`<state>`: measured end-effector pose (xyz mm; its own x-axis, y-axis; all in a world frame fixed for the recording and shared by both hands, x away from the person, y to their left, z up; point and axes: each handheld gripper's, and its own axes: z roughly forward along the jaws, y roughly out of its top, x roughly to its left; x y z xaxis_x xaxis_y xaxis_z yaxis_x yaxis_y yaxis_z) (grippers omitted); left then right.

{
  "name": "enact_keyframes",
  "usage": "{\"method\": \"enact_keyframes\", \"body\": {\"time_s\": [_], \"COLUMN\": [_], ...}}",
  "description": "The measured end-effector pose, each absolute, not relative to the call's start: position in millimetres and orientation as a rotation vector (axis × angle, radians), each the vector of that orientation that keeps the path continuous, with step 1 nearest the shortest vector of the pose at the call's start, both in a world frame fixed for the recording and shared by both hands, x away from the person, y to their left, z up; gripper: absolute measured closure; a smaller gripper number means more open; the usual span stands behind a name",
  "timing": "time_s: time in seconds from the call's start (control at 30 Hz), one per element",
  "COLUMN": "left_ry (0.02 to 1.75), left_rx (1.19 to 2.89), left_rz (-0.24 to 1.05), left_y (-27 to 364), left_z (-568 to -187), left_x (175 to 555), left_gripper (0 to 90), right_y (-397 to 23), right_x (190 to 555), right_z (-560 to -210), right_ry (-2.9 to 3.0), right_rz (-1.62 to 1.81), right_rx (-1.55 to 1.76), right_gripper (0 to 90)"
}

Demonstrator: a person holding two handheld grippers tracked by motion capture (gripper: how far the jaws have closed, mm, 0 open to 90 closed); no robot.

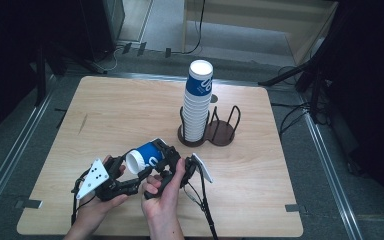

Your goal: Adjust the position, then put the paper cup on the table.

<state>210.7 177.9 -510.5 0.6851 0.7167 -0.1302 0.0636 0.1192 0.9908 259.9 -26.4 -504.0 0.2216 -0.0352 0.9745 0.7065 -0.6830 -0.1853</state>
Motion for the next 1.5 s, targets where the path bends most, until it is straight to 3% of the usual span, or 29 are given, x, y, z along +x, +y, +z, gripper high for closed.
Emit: {"method": "enact_keyframes", "body": {"time_s": [0.37, 0.67, 1.5], "left_ry": [0.752, 0.788, 1.020], "left_rx": [1.362, 1.357, 1.349], "left_rz": [0.456, 0.421, 0.500], "left_y": [188, 199, 255], "left_z": [-510, -504, -508], "left_x": [211, 208, 218], "left_gripper": [25.9, 0.4, 0.0], "right_y": [-27, -48, -104], "right_x": [255, 255, 255], "right_z": [-506, -493, -475], "right_ry": [-0.563, -0.561, -1.185], "right_rz": [-1.581, -1.750, -2.198], "right_rx": [-1.852, -1.871, -2.027], "right_gripper": [14.9, 15.6, 15.3]}}
